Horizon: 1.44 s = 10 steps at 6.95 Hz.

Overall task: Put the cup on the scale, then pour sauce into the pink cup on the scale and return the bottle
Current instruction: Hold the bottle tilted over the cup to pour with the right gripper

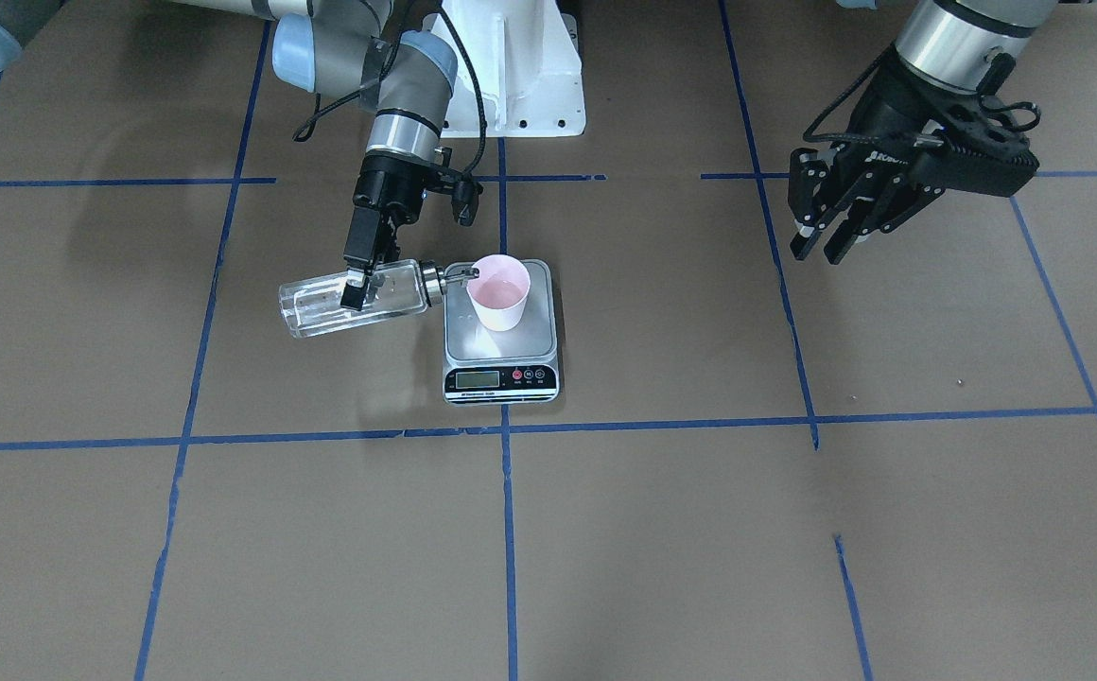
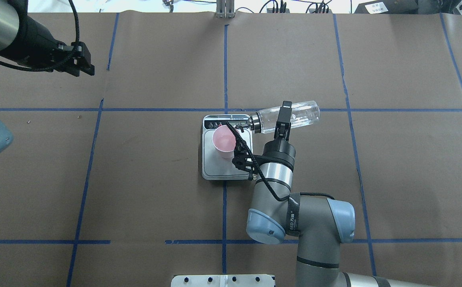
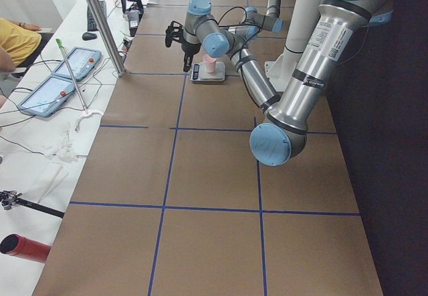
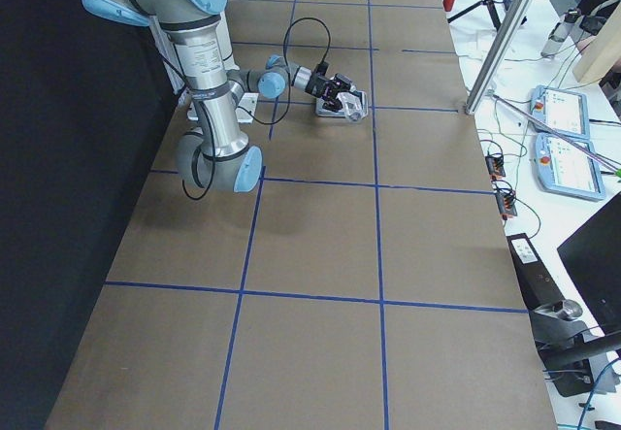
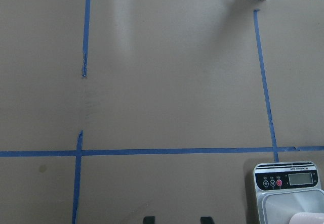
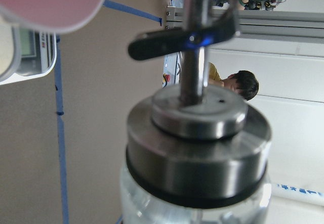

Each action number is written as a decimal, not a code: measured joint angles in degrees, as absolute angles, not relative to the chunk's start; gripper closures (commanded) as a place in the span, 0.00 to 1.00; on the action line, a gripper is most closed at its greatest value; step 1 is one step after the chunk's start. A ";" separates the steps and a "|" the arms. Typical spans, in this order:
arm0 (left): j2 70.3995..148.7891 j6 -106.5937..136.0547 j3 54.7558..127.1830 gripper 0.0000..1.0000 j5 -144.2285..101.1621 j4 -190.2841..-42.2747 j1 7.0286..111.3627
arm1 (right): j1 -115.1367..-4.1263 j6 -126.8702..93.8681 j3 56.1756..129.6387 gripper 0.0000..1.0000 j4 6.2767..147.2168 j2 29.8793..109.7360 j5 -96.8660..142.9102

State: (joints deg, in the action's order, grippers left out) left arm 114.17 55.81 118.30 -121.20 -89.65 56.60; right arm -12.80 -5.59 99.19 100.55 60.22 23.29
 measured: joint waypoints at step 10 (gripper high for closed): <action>113.38 55.81 118.65 0.58 -121.29 -89.65 56.51 | -12.82 13.28 101.05 1.00 100.10 59.67 18.97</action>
